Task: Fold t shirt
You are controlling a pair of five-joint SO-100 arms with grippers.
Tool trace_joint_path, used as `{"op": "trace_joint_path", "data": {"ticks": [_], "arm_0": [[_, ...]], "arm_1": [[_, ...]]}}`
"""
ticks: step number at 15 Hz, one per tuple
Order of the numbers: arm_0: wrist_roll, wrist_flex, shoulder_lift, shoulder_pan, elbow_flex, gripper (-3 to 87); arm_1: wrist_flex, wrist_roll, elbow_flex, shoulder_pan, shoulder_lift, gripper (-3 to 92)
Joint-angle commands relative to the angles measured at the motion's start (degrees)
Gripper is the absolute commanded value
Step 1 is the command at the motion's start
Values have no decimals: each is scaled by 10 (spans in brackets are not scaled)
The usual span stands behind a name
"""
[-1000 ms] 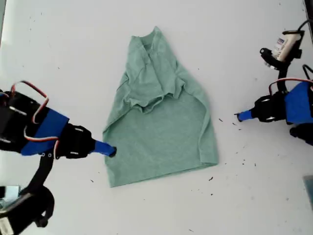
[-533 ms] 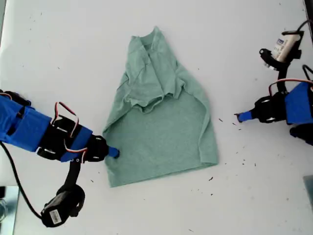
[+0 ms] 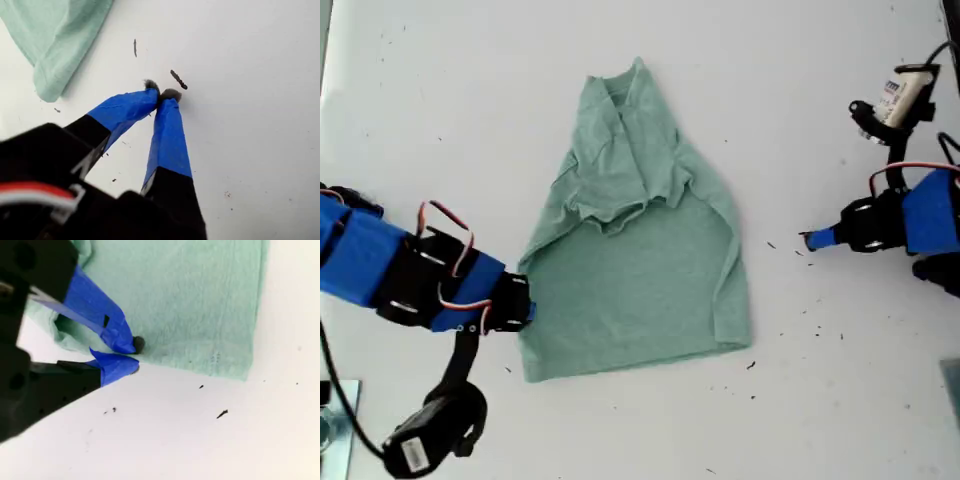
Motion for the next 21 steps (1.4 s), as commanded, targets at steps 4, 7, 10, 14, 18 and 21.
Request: {"op": "trace_joint_path", "data": {"ticks": [4, 7, 10, 14, 18, 21], "arm_0": [[46, 113, 64, -30, -134, -3], [169, 103, -184, -49, -469, -3], [243, -47, -295, -76, -519, -3], [273, -122, -462, -110, -520, 201], [275, -31, -272, -94, -481, 218], [257, 55, -69, -112, -316, 169]], "arm_1": [[-9, 2, 20, -7, 1, 25], [-9, 1, 20, -6, 1, 26], [-9, 4, 20, -8, 1, 26], [-9, 6, 20, -10, 1, 26], [-10, 11, 21, -15, 0, 26], [-10, 5, 21, -11, 1, 26]]}}
